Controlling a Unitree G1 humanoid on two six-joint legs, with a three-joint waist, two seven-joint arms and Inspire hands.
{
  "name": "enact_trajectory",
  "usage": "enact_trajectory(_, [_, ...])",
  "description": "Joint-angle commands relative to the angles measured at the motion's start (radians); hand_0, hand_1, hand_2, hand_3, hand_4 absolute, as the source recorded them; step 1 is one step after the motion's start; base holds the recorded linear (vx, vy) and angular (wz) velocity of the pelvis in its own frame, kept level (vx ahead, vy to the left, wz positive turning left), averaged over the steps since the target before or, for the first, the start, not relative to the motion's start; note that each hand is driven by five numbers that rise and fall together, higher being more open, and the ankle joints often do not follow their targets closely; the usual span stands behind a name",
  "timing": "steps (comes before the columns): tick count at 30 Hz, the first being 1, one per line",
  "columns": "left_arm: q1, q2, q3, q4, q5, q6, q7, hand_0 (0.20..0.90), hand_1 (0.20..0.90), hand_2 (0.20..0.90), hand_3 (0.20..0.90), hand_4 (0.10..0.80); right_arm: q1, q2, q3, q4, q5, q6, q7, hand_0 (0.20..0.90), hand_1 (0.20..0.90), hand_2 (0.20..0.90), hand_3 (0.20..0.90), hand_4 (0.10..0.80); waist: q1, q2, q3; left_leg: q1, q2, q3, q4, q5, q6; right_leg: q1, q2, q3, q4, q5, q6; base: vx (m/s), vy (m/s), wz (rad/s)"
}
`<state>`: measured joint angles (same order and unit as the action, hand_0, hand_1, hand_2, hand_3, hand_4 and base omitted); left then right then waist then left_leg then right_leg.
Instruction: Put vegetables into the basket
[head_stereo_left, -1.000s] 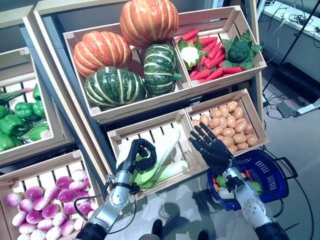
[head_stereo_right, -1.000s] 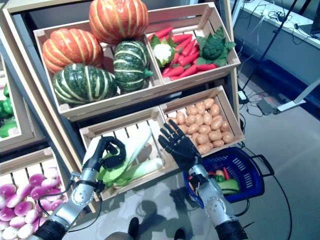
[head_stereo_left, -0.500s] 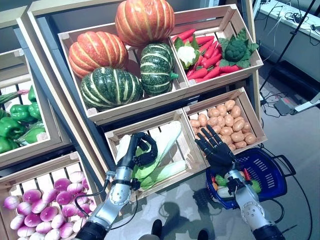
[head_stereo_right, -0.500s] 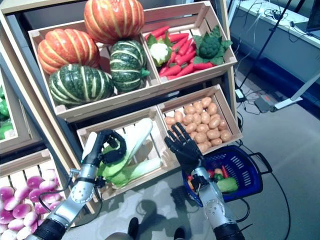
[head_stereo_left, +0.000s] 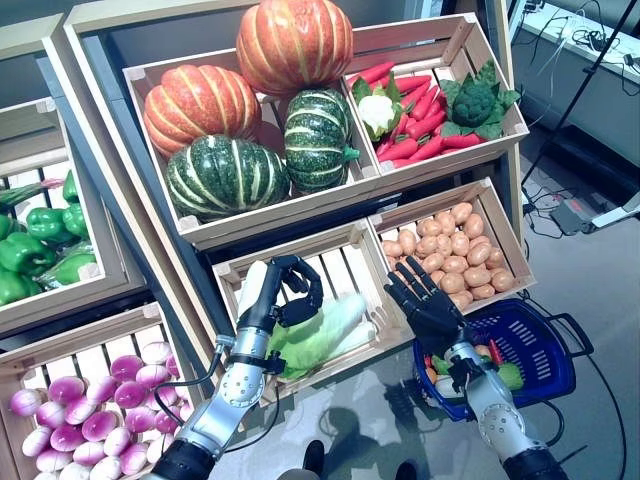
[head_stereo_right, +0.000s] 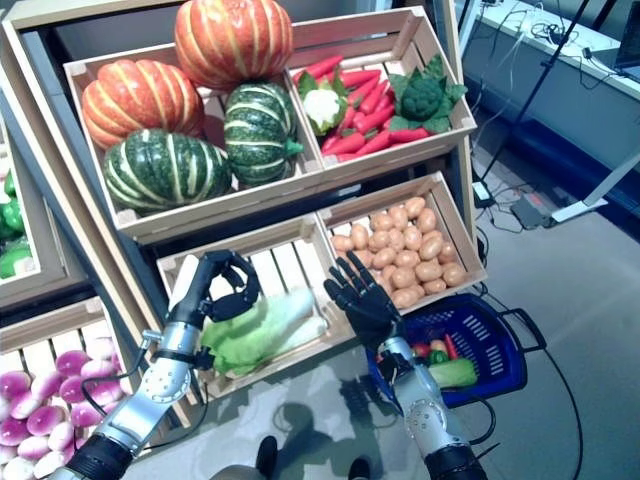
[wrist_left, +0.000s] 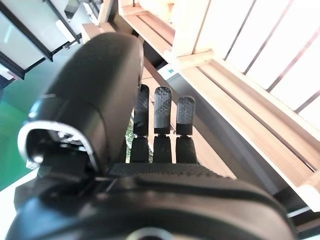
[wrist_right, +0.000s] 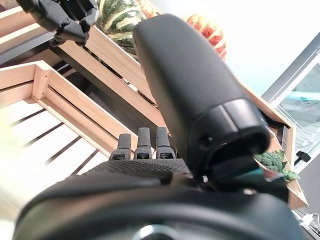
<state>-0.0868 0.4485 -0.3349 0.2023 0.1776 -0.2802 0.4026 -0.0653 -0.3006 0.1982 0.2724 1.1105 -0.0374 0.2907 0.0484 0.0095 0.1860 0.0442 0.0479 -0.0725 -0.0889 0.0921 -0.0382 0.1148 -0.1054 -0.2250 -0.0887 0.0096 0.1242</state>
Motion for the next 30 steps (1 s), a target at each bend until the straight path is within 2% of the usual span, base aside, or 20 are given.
enact_trajectory(1, [-0.124,0.047,0.0,0.0,0.052,-0.002,0.021,0.3,0.3,0.3,0.3,0.4,-0.088,0.011,-0.013,-0.019,0.019,-0.026,-0.003,0.9,0.9,0.9,0.9,0.8,0.014,-0.023,-0.064,0.034,-0.028,0.019,0.002,-0.11,-0.001,-0.02,-0.043,0.041,0.06,-0.026,-0.009,0.0,0.0,0.0])
enact_trajectory(6, [-0.133,0.065,-0.017,0.099,0.12,0.031,0.071,0.3,0.3,0.3,0.3,0.4,-0.051,-0.014,-0.01,0.001,-0.005,-0.044,0.013,0.9,0.9,0.9,0.9,0.8,-0.007,-0.011,-0.031,0.019,-0.024,0.03,0.005,-0.103,0.001,-0.052,-0.041,0.057,0.078,-0.029,-0.009,-0.027,0.016,-0.01])
enact_trajectory(13, [-0.276,0.088,-0.066,0.276,0.244,0.079,0.238,0.3,0.3,0.3,0.3,0.4,-0.097,-0.065,0.0,0.001,0.017,-0.106,0.033,0.9,0.9,0.9,0.9,0.8,-0.058,-0.005,0.078,-0.057,-0.021,0.051,0.015,-0.082,0.004,-0.148,-0.031,0.096,0.108,-0.022,-0.009,-0.171,0.023,-0.12])
enact_trajectory(16, [-0.327,0.085,-0.082,0.353,0.242,0.111,0.225,0.3,0.3,0.3,0.3,0.4,-0.105,-0.072,0.002,0.006,0.025,-0.117,0.043,0.9,0.9,0.9,0.9,0.8,-0.072,-0.01,0.113,-0.076,-0.019,0.056,0.019,-0.073,0.005,-0.167,-0.027,0.107,0.11,-0.015,-0.008,-0.108,-0.016,-0.1])
enact_trajectory(17, [-0.332,0.084,-0.084,0.367,0.238,0.114,0.222,0.855,0.855,0.855,0.855,0.77,-0.101,-0.073,0.001,0.006,0.021,-0.125,0.052,0.9,0.9,0.9,0.9,0.8,-0.076,-0.012,0.12,-0.08,-0.019,0.059,0.022,-0.074,0.006,-0.169,-0.027,0.108,0.108,-0.013,-0.007,-0.049,-0.024,-0.11])
enact_trajectory(18, [-0.333,0.082,-0.082,0.374,0.228,0.117,0.22,0.9,0.9,0.9,0.9,0.8,-0.096,-0.074,0.002,0.005,0.019,-0.133,0.055,0.9,0.9,0.9,0.9,0.8,-0.078,-0.015,0.128,-0.084,-0.019,0.062,0.028,-0.076,0.006,-0.172,-0.028,0.109,0.109,-0.012,-0.006,-0.041,-0.025,-0.09])
enact_trajectory(22, [-0.345,0.08,-0.083,0.406,0.264,0.137,0.204,0.9,0.9,0.9,0.9,0.8,-0.096,-0.078,-0.005,0.001,0.03,-0.14,0.063,0.9,0.9,0.9,0.9,0.8,-0.083,-0.021,0.154,-0.112,-0.02,0.065,0.067,-0.082,0.005,-0.192,-0.028,0.114,0.13,-0.018,-0.008,-0.046,-0.013,-0.07])
enact_trajectory(27, [-0.366,0.095,-0.114,0.384,0.312,0.239,0.196,0.9,0.9,0.9,0.9,0.8,-0.091,-0.093,-0.006,-0.028,-0.004,-0.146,0.055,0.9,0.9,0.9,0.9,0.8,-0.089,-0.017,0.188,-0.141,-0.024,0.067,0.081,-0.076,0.006,-0.214,-0.032,0.111,0.145,-0.023,-0.01,-0.048,0.003,0.0])
enact_trajectory(30, [-0.397,0.1,-0.122,0.396,0.337,0.274,0.214,0.9,0.9,0.9,0.9,0.8,-0.11,-0.094,-0.002,-0.036,0.0,-0.151,0.049,0.9,0.9,0.9,0.9,0.8,-0.093,-0.016,0.213,-0.173,-0.024,0.071,0.099,-0.073,0.005,-0.247,-0.03,0.113,0.168,-0.024,-0.015,-0.109,-0.007,0.01])
